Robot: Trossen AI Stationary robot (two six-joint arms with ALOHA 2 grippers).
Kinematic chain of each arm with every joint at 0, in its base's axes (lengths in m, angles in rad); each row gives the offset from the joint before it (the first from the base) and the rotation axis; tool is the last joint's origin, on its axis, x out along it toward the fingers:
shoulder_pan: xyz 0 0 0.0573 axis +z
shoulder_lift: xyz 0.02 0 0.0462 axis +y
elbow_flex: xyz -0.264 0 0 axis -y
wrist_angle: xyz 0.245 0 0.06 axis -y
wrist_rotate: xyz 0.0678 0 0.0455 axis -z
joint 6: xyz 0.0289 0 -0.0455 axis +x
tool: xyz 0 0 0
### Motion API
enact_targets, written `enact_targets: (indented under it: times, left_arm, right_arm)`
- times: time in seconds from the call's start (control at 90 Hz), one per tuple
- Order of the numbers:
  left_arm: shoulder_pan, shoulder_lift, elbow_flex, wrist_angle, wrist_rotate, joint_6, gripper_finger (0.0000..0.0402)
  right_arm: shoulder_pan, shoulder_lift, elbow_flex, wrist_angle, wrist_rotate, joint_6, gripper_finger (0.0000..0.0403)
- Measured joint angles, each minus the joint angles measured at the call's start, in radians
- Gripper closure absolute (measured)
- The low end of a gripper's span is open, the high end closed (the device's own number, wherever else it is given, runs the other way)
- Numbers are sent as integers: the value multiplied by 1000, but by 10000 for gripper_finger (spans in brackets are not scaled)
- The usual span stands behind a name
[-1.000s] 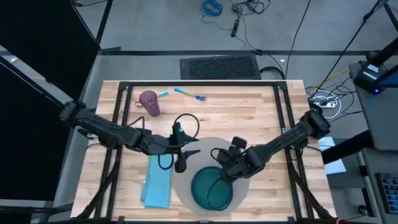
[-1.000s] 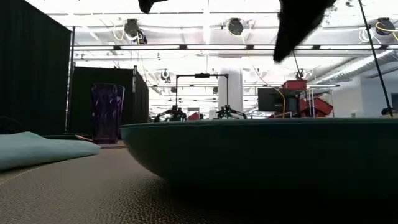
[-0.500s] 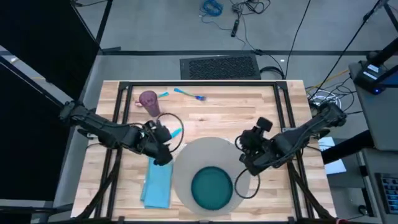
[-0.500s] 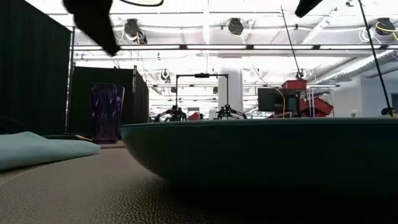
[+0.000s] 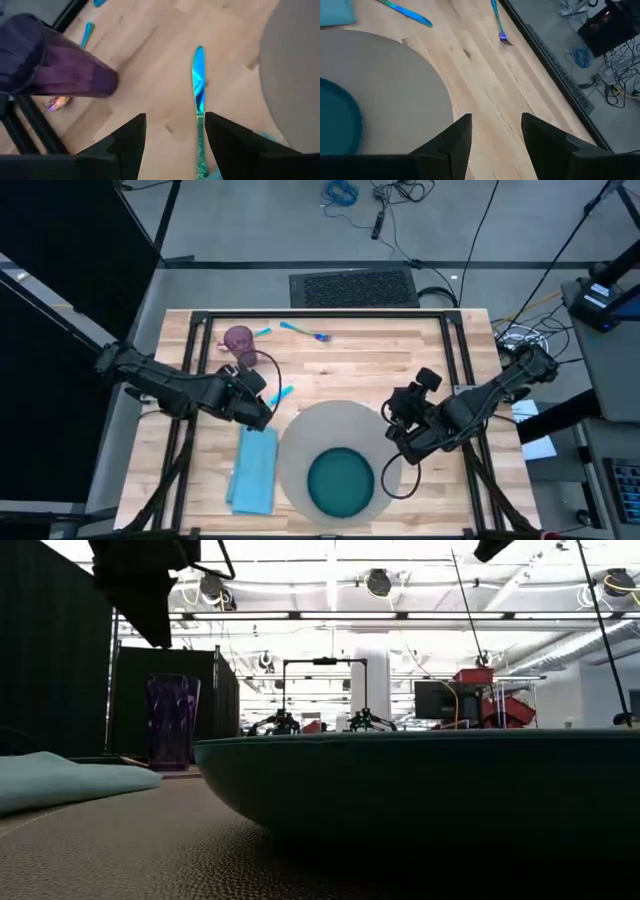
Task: Set table place
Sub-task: Put the blue fork on the top of the blue napkin
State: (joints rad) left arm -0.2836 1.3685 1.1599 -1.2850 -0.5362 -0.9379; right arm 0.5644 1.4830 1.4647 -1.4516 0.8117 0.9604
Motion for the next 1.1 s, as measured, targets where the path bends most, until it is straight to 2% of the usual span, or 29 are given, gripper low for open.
enact_targets:
  times: [0.311, 0.556, 0.833, 1.1]
  left_arm:
    - [112, -22, 19, 31, -18, 92, 212]
    - [159, -109, 61, 185, -19, 264, 212]
    - [205, -229, 72, 171, -23, 246, 212]
    - [281, -259, 72, 64, -29, 212, 212]
  right_arm:
    - [-8, 0, 0, 0, 0, 0, 245]
    - [-28, 0, 0, 2, 0, -4, 245]
    - [-28, 0, 0, 2, -1, -5, 245]
    - [-28, 0, 0, 5, -1, -5, 245]
